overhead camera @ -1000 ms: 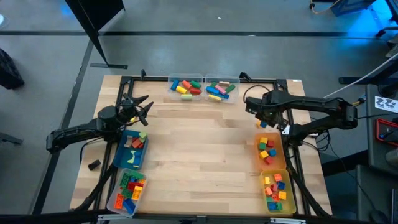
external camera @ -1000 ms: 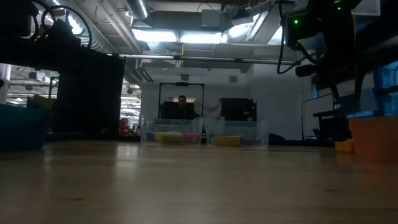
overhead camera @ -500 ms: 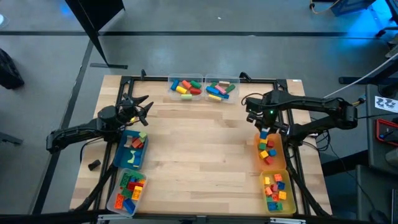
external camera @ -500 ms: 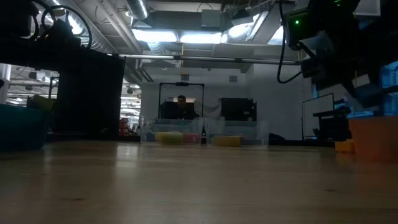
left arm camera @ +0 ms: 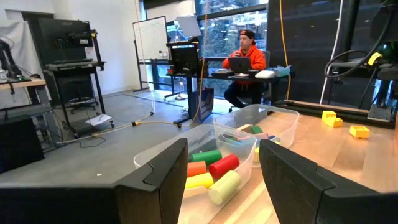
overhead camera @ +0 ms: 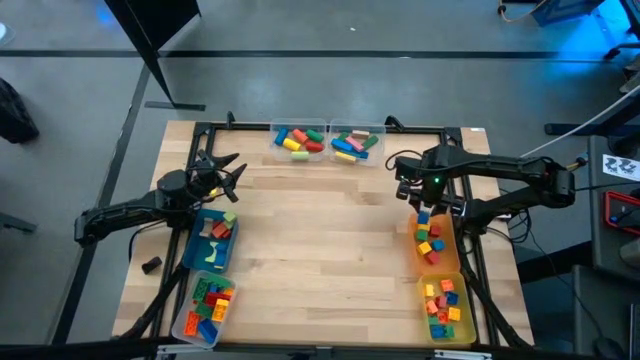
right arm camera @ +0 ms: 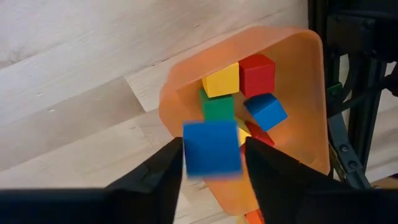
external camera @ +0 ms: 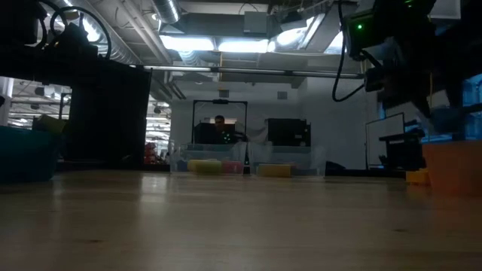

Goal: Sort blocks by size
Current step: Put the blue block into the orange bin, then put the yellow block into the orange bin

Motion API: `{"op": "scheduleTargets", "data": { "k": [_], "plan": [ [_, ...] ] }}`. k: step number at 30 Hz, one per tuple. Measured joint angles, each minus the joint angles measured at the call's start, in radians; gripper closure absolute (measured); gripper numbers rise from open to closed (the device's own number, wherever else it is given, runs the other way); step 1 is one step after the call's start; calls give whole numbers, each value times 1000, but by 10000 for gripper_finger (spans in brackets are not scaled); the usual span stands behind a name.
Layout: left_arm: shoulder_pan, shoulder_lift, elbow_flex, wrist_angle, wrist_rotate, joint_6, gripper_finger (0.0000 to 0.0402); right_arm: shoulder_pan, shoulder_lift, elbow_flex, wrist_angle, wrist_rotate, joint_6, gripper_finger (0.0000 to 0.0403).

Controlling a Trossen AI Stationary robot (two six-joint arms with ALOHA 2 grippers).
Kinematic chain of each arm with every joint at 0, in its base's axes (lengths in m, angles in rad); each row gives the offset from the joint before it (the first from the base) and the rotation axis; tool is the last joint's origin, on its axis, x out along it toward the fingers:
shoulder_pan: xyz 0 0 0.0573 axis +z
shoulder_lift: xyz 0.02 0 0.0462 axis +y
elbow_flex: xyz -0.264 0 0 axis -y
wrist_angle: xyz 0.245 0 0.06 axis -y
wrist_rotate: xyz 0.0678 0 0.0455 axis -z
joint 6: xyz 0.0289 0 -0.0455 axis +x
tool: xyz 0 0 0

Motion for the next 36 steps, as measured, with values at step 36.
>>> {"op": "scheduleTargets", "data": {
  "k": [36],
  "plan": [
    [0,0,0,0,0,0,217,-4,7,-193,-11,836,774,121]
  ]
}}
